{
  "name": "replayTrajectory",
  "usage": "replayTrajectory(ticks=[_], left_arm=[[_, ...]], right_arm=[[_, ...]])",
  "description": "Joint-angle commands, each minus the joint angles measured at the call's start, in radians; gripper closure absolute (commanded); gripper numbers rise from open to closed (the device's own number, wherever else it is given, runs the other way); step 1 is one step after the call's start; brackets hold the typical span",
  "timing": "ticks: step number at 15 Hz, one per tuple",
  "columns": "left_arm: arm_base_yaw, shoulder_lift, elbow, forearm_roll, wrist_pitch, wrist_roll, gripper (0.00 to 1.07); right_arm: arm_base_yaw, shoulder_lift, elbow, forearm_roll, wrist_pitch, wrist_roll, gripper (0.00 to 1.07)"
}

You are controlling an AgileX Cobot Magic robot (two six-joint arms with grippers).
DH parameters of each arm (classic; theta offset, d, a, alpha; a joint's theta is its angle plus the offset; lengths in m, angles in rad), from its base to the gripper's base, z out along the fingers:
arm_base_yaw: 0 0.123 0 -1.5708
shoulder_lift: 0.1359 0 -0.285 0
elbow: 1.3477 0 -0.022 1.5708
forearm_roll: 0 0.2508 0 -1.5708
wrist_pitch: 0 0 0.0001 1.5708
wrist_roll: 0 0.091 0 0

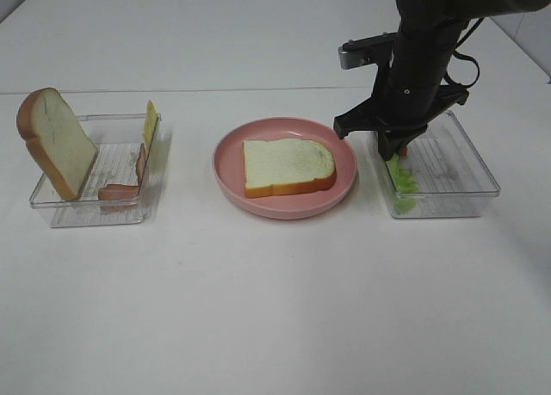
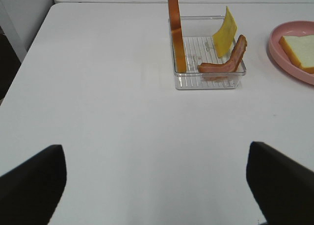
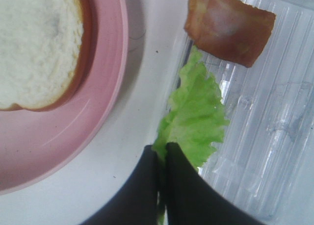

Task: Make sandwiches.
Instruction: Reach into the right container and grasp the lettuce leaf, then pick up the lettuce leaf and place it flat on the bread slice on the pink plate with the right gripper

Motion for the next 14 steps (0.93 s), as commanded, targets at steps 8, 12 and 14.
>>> replayTrajectory(ticks=[8, 12, 14], left_arm=[[0.0, -0.016, 0.001, -0.007, -0.004, 0.002, 0.15], [0.0, -0.016, 0.001, -0.007, -0.004, 0.002, 0.15], [0.0, -0.016, 0.001, -0.007, -0.004, 0.002, 0.15]], right_arm=[[0.001, -0.296, -0.001, -0.004, 0.101, -0.003, 1.07], [0.014, -0.309, -0.001, 0.181, 0.067, -0.062, 1.07], [0.052, -0.292, -0.001, 0.191, 0.044, -0.066, 1.07]])
